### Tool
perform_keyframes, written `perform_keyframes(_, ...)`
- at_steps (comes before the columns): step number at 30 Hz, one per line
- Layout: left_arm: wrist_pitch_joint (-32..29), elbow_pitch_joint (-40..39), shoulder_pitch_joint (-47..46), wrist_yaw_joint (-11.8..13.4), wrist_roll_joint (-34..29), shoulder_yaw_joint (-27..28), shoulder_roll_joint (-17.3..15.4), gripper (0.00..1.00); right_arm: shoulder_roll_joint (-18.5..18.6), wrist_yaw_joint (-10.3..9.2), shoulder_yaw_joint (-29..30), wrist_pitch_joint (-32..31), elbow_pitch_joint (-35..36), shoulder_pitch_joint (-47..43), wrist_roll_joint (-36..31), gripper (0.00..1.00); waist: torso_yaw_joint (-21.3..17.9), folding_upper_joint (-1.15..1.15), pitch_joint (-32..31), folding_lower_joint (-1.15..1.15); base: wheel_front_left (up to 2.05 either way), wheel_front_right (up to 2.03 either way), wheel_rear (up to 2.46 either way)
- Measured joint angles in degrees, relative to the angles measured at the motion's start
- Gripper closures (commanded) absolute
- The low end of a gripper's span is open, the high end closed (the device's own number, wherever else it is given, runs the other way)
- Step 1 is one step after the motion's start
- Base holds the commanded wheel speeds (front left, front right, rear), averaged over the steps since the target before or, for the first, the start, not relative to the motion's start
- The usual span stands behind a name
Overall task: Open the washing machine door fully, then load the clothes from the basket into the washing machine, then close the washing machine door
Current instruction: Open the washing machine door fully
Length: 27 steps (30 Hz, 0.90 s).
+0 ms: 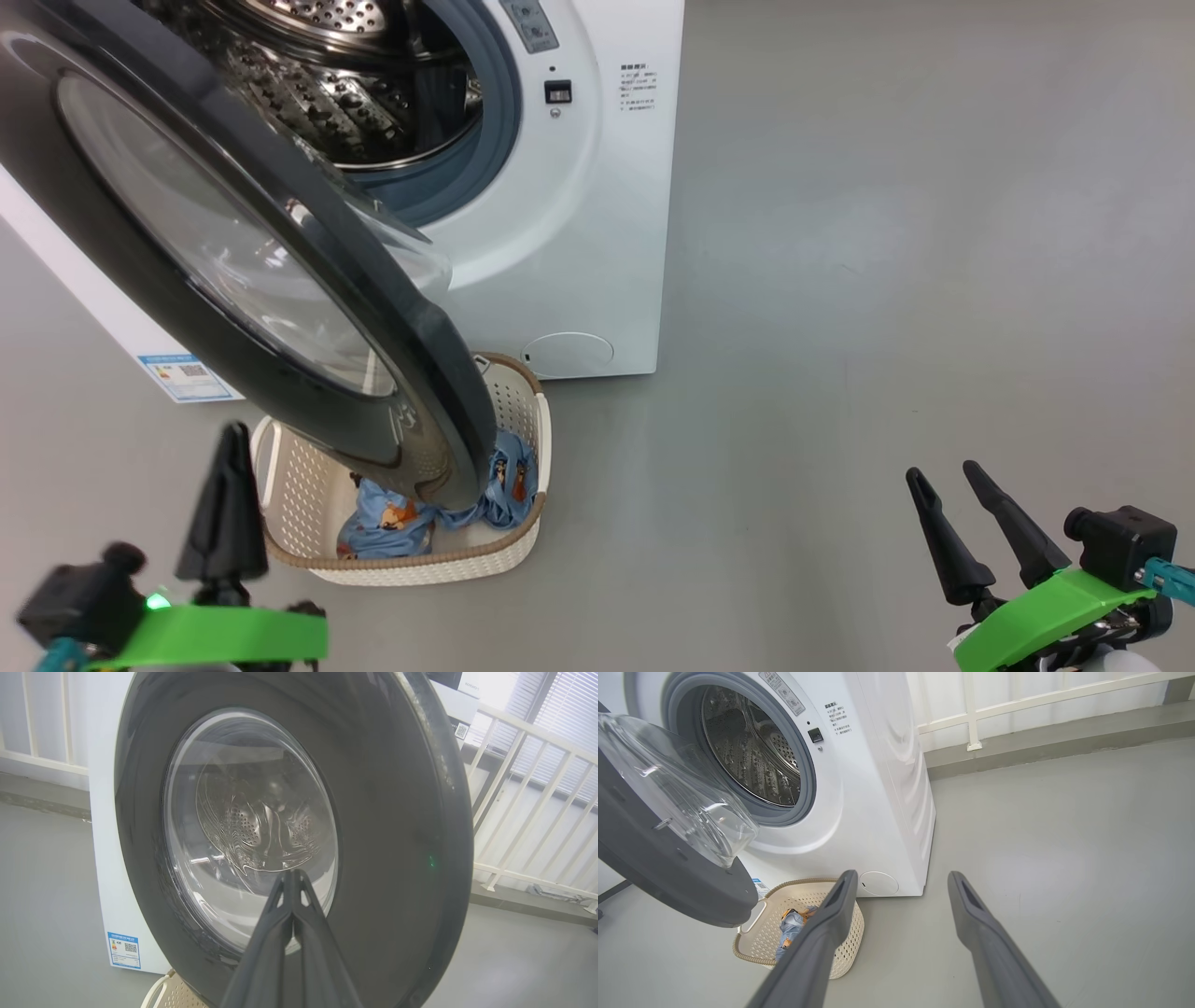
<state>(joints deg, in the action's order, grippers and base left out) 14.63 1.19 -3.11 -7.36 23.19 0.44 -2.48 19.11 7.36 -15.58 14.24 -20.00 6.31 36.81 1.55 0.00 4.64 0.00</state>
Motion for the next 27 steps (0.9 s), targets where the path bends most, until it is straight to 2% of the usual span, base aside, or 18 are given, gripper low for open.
perform_keyframes(6, 0.0, -7.8, -0.8, 0.0, 0.3, 1.1, 0.1, 1.0, 0.1, 0.0, 0.0, 0.0, 0.2, 0.0, -0.2, 0.0, 0.3, 0.0, 0.3, 0.0, 0.0, 0.0, 0.0)
perform_keyframes(10, 0.0, -13.3, -0.9, 0.1, 0.4, -0.5, 0.1, 1.0, 0.1, 0.0, 0.0, 0.0, 0.3, 0.0, -0.9, 0.0, 0.3, 0.0, 0.5, 0.0, 0.0, 0.0, 0.0)
perform_keyframes(17, 0.1, -20.7, -3.3, 2.1, 0.3, -8.0, 0.1, 1.0, 0.0, 0.0, -0.2, 0.0, 0.5, 0.0, -1.6, 0.0, 0.4, 0.0, 1.0, 0.0, 0.0, 0.0, 0.0)
perform_keyframes(21, 0.0, -21.9, -4.8, 2.9, -0.2, -14.1, 0.1, 1.0, 0.0, 0.0, -0.3, 0.0, 0.6, 0.0, -2.0, 0.0, 0.3, 0.0, 1.0, 0.0, 0.0, 0.0, 0.0)
perform_keyframes(22, 0.0, -21.9, -4.8, 2.9, -0.2, -14.1, 0.1, 1.0, 0.0, 0.0, -0.3, 0.0, 0.6, 0.0, -2.0, 0.0, 0.3, 0.0, 1.0, 0.0, 0.0, 0.0, 0.0)
perform_keyframes(23, 0.0, -22.0, -6.2, 3.4, -0.1, -17.4, 0.0, 1.0, 0.0, 0.0, -0.2, 0.0, 0.6, 0.0, -2.2, 0.0, 0.3, 0.0, 1.1, 0.0, 0.0, 0.0, 0.0)
perform_keyframes(27, -0.6, -21.4, -9.0, 4.2, 0.0, -23.5, 0.0, 1.0, -0.1, 0.0, -0.2, 0.0, 0.8, 0.0, -3.2, 0.0, 0.2, 0.0, 1.2, 0.0, 0.0, 0.0, 0.0)
